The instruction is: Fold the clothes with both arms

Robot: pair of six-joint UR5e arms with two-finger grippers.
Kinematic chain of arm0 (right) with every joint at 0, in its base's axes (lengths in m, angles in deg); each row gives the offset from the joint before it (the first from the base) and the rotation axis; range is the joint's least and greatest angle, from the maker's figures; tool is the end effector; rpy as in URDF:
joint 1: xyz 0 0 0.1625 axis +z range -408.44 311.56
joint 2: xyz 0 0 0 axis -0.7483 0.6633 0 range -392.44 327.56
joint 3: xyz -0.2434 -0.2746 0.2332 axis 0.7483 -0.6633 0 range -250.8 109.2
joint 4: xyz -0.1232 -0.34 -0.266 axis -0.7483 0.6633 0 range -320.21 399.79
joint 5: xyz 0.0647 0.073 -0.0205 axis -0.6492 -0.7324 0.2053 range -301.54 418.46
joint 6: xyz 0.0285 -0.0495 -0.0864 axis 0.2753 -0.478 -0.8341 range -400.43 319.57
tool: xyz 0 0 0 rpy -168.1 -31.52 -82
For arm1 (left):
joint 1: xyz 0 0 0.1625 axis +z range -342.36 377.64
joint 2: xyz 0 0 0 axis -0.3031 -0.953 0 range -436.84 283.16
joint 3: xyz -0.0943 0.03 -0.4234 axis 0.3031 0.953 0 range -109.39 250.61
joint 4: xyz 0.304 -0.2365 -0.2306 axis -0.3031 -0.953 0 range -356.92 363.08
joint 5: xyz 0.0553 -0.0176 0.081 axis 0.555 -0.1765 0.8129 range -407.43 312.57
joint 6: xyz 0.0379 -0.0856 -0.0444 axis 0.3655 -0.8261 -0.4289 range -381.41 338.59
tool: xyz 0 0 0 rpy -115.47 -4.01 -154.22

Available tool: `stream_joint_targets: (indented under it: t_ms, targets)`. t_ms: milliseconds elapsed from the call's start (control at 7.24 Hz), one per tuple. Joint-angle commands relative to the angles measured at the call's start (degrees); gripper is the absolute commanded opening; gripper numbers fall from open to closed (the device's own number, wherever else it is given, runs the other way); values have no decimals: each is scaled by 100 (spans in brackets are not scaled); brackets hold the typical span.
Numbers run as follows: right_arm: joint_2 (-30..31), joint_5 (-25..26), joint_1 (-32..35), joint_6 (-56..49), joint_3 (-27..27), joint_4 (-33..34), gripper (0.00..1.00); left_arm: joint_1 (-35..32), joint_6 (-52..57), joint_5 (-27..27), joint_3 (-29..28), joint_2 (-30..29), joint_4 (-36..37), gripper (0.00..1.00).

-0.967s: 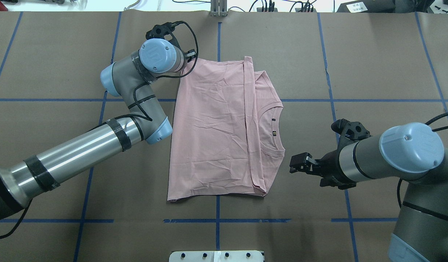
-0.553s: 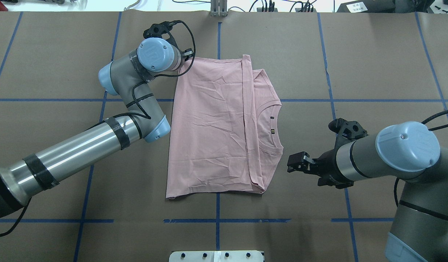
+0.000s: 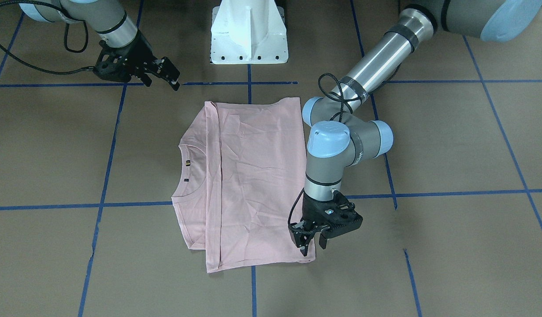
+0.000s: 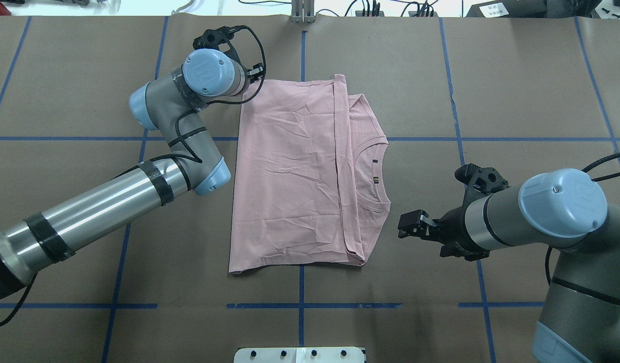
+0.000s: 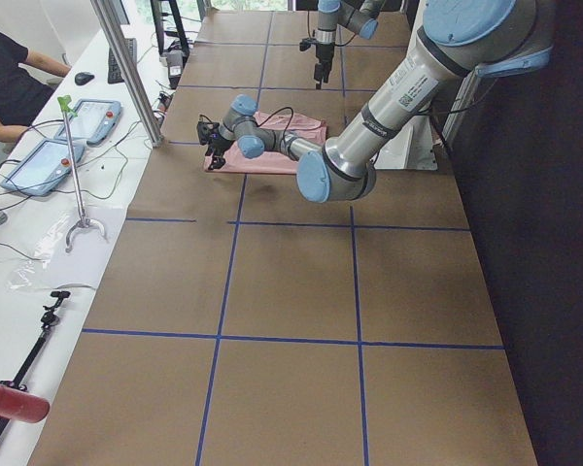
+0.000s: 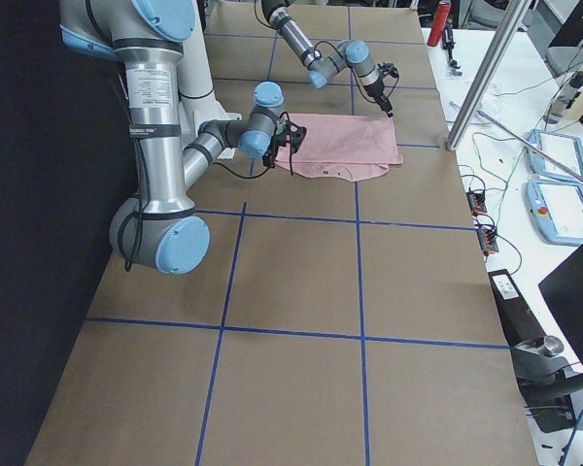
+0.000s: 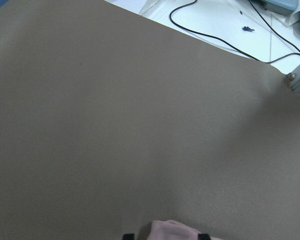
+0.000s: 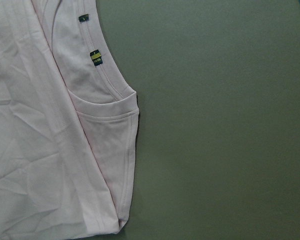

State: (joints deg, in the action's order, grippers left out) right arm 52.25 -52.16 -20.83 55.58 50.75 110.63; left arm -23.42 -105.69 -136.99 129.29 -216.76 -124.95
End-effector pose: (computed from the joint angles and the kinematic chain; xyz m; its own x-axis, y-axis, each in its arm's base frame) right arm -0.4153 -0.3266 0.3098 0.4741 0.3587 0.8041 -0.2261 0.9322 -0.2825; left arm 0.5757 -0.6794 0.2796 0.4789 -0.2849 -0.8304 0.6170 0.7821 0.0875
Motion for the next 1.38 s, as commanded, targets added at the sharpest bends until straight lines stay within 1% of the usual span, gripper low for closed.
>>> stream_joint_targets:
  t_ms: [0,138,276,415,553,691,829,967,1244]
  targets:
    - [4,40,7,-12,-9,-17,100,54,-140,-586,1769,708,1079,100]
    - [4,32,7,-21,-9,-44,100,446,-768,-598,2744,1181,1722,100]
    - [12,32,15,-73,-9,-53,100,728,-1287,-589,3372,1438,2303,100]
    - [4,32,15,-82,0,-53,100,1088,-1945,-572,3874,1606,2909,100]
    - [4,32,15,-82,8,-53,100,1422,-2483,-537,4253,1782,3255,100]
    - [4,40,7,-74,17,-53,100,1826,-2897,-511,4579,2079,3354,100]
    - [12,40,15,-73,0,-53,100,2169,-3179,-362,4669,2239,3442,100]
    - [12,40,15,-82,-9,-53,100,2355,-3269,-326,4670,2232,3512,100]
    - [12,40,15,-82,-9,-53,100,2489,-3393,-326,4662,2258,3522,100]
